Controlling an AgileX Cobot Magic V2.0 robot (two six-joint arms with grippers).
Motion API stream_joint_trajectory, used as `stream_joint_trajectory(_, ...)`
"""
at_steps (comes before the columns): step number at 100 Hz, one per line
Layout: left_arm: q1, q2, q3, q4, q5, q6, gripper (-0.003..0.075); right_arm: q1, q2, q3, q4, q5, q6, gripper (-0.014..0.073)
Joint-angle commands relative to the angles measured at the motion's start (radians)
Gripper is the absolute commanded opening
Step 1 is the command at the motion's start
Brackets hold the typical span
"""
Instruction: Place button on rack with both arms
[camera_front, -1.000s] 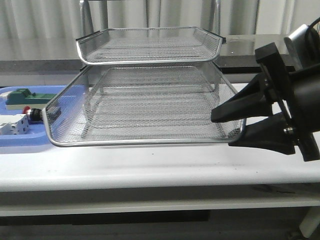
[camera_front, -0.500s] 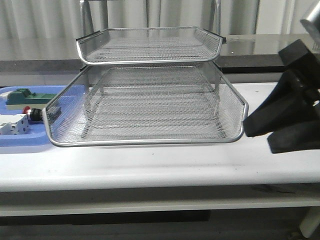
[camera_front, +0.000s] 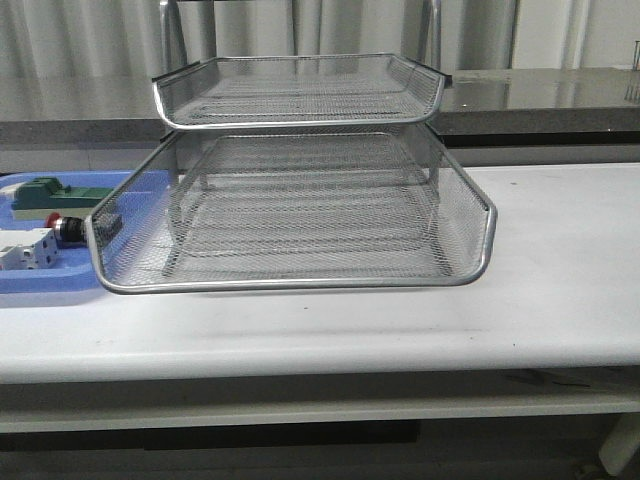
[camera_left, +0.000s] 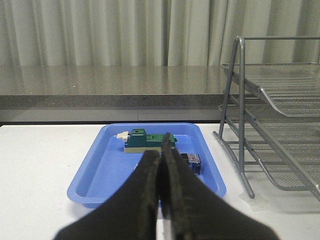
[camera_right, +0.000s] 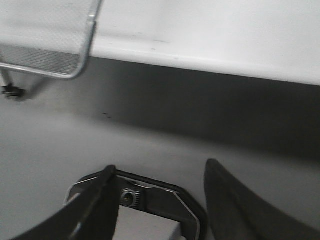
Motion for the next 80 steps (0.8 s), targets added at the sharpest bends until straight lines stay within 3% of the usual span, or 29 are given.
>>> stream_joint_trajectory(1,-0.002,-0.030,0.032,-0.004,-0.084,-0.006,-0.0020,-0.002,-0.053,-0.082,-0.169,0.046,0.134,0.0404)
stream_joint_trajectory(19,-0.002,-0.030,0.032,-0.004,-0.084,-0.006,-0.0020,-0.002,-0.177,-0.148,-0.360,0.139,0.277,0.0404)
stream_joint_trajectory(53,-0.002,-0.030,0.032,-0.004,-0.084,-0.006,-0.0020,-0.002,-0.343,-0.150,-0.375,0.165,0.317,0.0395)
stream_joint_trajectory(62,-0.002,-0.030,0.032,-0.004,-0.084,-0.006,-0.0020,-0.002,-0.350,-0.150,-0.375,0.174,0.317,0.0332)
stream_joint_trajectory(80,-0.002,-0.030,0.032,-0.004,-0.084,-0.006,-0.0020,-0.002,-0.350,-0.150,-0.375,0.178,0.317,0.0106)
